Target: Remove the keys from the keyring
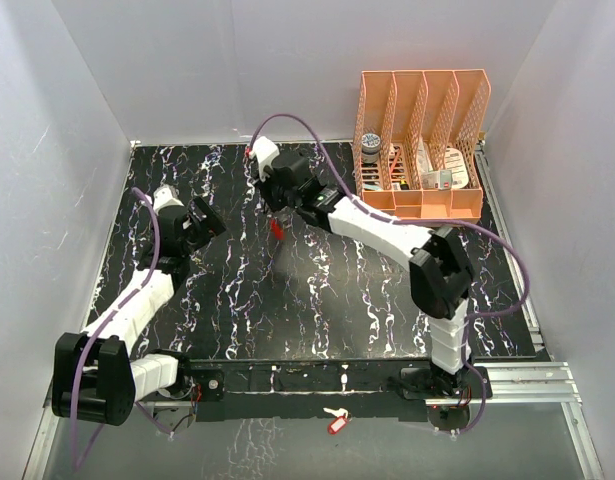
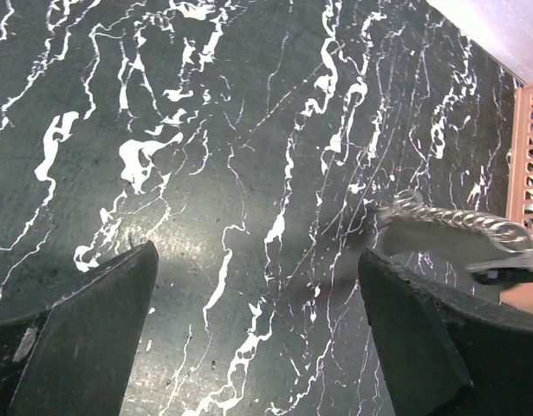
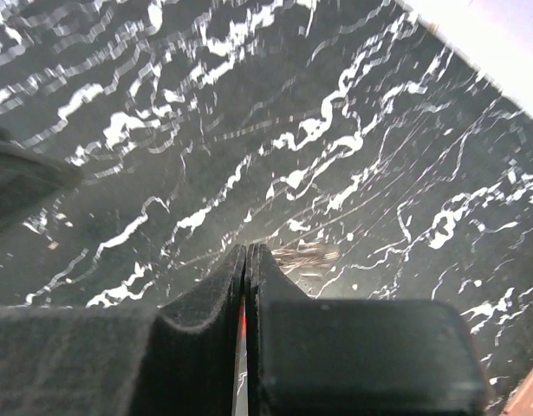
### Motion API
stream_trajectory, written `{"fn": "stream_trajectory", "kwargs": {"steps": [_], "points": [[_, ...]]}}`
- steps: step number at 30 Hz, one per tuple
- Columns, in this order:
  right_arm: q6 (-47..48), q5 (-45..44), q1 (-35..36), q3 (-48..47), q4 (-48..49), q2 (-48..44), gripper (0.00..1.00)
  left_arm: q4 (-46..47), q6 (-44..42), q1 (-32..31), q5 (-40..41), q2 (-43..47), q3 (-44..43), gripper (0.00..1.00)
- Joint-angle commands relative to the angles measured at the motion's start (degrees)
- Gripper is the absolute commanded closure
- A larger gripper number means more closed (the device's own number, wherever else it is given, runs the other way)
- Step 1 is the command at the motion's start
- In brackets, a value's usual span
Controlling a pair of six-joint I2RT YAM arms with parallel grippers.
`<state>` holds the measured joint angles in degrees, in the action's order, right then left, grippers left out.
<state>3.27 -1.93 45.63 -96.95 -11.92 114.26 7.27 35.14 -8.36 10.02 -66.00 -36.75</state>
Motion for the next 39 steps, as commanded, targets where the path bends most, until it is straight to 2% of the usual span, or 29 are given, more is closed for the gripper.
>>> {"fn": "stream_trajectory", "kwargs": {"steps": [1,6,10,12,16,20,27,35,39], "points": [[-1.2,1.5,-0.1,0.3,1.9,-7.6,1.00,7.3,-2.7,0.3,-4.5,1.7,2.2,0.01],[-1.6,1.3,0.1,0.8,1.3,-13.2,1.00,23.4,-5.4,0.2,-15.6,3.7,9.1,0.01],[-2.7,2.6,0.2,0.6,1.4,-17.4,1.00,47.0,-5.8,0.3,-28.9,5.5,18.5,0.01],[-3.0,2.9,0.4,0.6,1.4,-19.0,1.00,58.0,-4.5,0.3,-33.7,5.4,20.3,0.01],[-3.4,2.7,1.0,1.5,1.8,-21.2,1.00,66.1,-0.2,-0.1,-43.0,3.7,17.3,0.01],[-3.5,2.4,1.4,3.3,2.6,-23.2,1.00,74.0,3.0,-1.6,-45.4,2.4,15.0,0.01],[-4.0,2.4,2.1,4.1,3.3,-25.0,1.00,76.6,3.1,-5.1,-49.9,-0.6,8.1,0.01],[-4.2,1.7,3.2,4.5,4.1,-26.6,1.00,68.9,-6.8,-15.0,-53.2,-3.1,3.0,0.01],[-4.3,1.6,3.8,4.7,4.2,-27.0,1.00,66.4,-11.7,-16.9,-49.2,-3.1,3.1,0.01]]}}
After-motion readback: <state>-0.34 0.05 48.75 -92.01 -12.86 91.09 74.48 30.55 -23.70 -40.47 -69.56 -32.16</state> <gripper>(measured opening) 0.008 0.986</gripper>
